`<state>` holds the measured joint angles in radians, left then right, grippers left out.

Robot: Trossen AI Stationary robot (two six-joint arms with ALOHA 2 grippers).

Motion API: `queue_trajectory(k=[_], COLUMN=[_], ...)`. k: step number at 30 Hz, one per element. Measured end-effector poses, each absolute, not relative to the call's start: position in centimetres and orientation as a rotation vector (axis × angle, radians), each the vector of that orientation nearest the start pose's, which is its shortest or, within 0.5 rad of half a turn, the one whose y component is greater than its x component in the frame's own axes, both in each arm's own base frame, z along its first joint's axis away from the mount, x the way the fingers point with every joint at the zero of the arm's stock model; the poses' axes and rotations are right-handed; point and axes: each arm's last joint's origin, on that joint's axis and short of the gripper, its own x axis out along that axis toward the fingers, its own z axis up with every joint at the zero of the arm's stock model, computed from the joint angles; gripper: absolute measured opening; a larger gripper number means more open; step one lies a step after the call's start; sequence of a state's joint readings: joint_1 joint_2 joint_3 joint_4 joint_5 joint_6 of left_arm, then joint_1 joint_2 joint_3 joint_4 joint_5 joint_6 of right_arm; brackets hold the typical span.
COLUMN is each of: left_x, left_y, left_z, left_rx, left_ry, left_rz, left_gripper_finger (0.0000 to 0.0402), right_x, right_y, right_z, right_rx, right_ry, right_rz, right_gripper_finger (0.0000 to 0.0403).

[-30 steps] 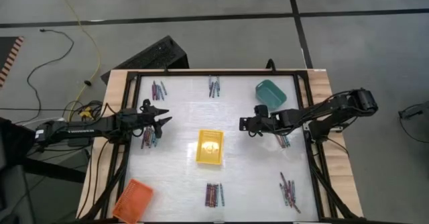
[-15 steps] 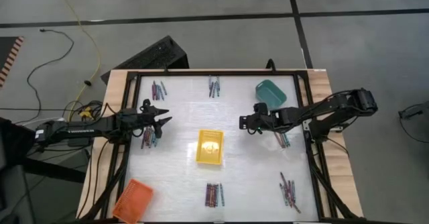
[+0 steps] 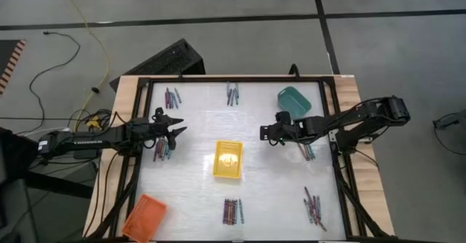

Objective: Sort crayons
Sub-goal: Put the brown crayon into the green bin

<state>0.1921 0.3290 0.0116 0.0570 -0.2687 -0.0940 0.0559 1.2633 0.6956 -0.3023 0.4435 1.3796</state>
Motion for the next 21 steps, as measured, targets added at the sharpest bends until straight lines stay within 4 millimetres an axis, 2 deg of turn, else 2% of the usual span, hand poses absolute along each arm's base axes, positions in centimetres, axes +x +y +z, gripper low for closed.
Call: queue_trajectory(k=[17,21], left_x=[11.05,11.05], left_y=[2.93,2.93], left_z=[14.47,14.48], left_rx=[-0.082,-0.093], left_ry=[0.241,0.238], left_rz=[0.47,0.472], left_gripper_finger=[0.0167,0.0167], right_x=[23.97,24.28], right_y=[0.1,-0.21], right_z=[20.22,20.42], right_rx=[1.055,0.962], right_ry=[0.446,0.47], right_rz=[-0.863,-0.801], right_gripper_finger=[0.0129,0.0129])
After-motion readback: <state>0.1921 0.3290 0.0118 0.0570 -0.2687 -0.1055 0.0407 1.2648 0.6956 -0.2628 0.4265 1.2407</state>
